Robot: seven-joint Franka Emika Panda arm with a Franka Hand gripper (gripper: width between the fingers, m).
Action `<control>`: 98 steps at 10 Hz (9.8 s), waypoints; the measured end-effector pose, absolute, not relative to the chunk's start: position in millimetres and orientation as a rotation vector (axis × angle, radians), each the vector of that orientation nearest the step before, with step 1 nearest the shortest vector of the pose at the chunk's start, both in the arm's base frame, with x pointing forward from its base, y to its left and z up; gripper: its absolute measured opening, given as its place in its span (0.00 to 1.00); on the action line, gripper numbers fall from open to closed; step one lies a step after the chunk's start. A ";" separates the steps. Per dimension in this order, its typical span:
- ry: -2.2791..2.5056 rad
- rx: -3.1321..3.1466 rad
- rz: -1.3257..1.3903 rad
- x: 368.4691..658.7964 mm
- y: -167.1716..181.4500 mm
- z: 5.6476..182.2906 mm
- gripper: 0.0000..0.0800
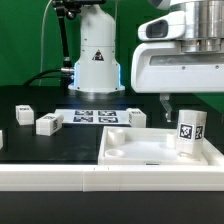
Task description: Assemble one leg
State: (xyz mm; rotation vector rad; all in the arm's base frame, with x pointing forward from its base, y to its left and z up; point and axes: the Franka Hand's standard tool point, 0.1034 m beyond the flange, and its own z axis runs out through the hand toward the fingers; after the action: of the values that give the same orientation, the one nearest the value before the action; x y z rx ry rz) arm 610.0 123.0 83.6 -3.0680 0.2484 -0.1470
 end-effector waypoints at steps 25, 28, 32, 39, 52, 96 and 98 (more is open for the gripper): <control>0.536 -3.007 -0.205 612.0 119.3 80.6 0.36; 1.056 -2.862 -0.205 609.6 123.2 80.2 0.36; 1.168 -2.797 -0.185 609.7 122.3 80.1 0.40; 0.515 -3.050 -0.145 610.9 125.4 82.8 0.81; -0.801 -3.058 -0.142 612.5 120.6 84.4 0.66; -0.650 -3.068 -0.181 615.6 116.2 81.1 0.50; -0.650 -3.068 -0.181 615.5 116.1 81.0 0.36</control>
Offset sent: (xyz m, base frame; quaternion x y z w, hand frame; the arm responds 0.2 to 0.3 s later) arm 0.0056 -0.0069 -0.0011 -0.0865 0.0384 -0.2246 0.9698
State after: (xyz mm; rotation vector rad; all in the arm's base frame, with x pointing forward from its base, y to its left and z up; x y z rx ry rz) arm 615.5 116.1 81.0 -3.0678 -0.6498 -0.1809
